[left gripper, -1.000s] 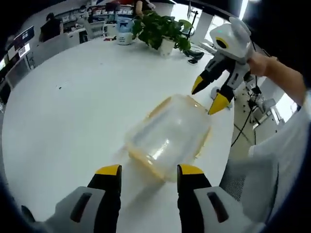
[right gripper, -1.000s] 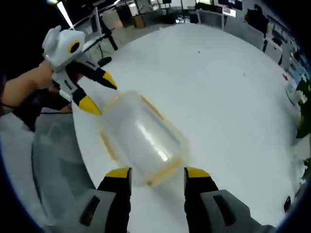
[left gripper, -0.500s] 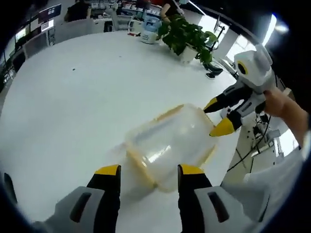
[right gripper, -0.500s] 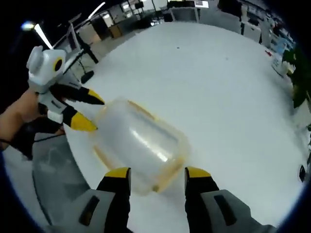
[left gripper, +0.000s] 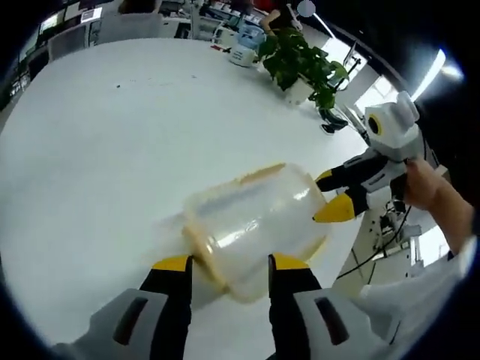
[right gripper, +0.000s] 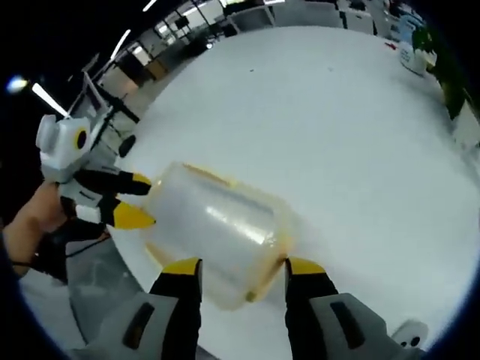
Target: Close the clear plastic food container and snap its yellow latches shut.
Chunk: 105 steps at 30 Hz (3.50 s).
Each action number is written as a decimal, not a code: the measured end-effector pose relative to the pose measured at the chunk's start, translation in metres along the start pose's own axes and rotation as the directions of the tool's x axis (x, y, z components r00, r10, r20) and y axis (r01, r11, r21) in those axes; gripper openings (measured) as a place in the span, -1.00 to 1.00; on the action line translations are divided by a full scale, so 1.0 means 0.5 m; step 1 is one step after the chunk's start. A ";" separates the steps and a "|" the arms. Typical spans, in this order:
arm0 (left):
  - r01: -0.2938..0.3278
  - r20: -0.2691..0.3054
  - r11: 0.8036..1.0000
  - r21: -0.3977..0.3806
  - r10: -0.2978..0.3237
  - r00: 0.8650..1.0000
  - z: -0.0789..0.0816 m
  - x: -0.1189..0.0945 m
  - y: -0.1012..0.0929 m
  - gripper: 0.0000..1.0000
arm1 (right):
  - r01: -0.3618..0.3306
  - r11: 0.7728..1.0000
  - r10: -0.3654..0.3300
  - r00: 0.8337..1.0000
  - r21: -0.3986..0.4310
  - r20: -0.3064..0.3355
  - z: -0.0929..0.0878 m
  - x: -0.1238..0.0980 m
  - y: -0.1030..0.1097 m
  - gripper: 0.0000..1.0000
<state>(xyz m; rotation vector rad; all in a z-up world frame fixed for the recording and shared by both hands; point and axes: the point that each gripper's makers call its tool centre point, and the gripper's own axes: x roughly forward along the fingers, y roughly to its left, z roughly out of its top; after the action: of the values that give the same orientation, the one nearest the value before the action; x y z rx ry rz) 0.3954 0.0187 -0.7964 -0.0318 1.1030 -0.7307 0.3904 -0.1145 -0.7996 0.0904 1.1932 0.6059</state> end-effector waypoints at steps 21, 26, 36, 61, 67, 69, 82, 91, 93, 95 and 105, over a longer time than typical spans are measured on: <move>0.050 -0.057 0.997 -0.053 -0.053 0.997 -0.018 0.008 -0.010 -0.36 | -0.002 1.000 0.002 1.000 0.005 -0.019 -0.001 0.006 0.006 -0.26; 0.050 -0.070 0.998 -0.036 -0.053 0.996 -0.016 0.011 -0.010 -0.38 | 0.007 1.000 -0.007 0.999 0.000 -0.034 0.002 0.008 0.007 -0.33; 0.042 -0.056 0.998 -0.049 -0.045 0.997 -0.013 0.011 -0.010 -0.39 | 0.001 1.000 0.000 1.000 0.024 -0.007 0.002 0.005 0.002 -0.35; 0.039 -0.030 0.999 -0.018 -0.040 0.999 -0.004 0.011 -0.011 -0.33 | 0.028 0.999 -0.028 1.000 -0.016 -0.003 0.020 0.011 0.000 -0.33; 0.033 -0.018 0.999 -0.035 -0.033 0.999 -0.002 0.008 -0.006 -0.36 | 0.037 0.999 -0.037 0.999 0.009 -0.010 0.017 0.005 0.002 -0.35; 0.036 -0.025 0.999 -0.032 -0.037 0.999 -0.001 0.008 -0.004 -0.35 | 0.027 0.999 -0.028 1.000 0.018 0.003 0.013 0.004 0.001 -0.35; 0.056 -0.036 0.997 -0.051 -0.057 0.998 -0.005 0.007 -0.001 -0.27 | 0.021 1.000 -0.021 1.000 0.019 0.007 0.002 0.002 0.004 -0.28; 0.061 -0.030 0.995 -0.085 -0.064 0.998 -0.014 0.006 0.014 -0.07 | 0.008 0.999 -0.008 1.000 -0.041 0.003 0.007 -0.006 0.004 -0.24; 0.067 -0.041 0.995 -0.077 -0.071 0.997 -0.017 0.004 0.011 -0.09 | 0.011 0.999 -0.011 1.000 -0.047 0.002 0.009 -0.011 0.003 -0.24; 0.063 -0.039 0.997 -0.052 -0.065 0.997 -0.016 -0.001 0.010 -0.09 | 0.019 0.997 -0.020 1.000 -0.077 -0.006 0.007 -0.014 0.001 -0.24; 0.052 -0.065 0.997 0.059 -0.049 0.997 -0.007 -0.021 0.010 -0.15 | 0.021 0.964 -0.031 0.999 -0.264 -0.031 0.026 -0.023 0.008 -0.29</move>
<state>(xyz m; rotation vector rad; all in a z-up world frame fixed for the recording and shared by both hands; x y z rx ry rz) 0.3928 0.0294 -0.7916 0.0150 1.1432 -0.8147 0.3979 -0.1137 -0.7836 -0.1619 1.1354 0.7405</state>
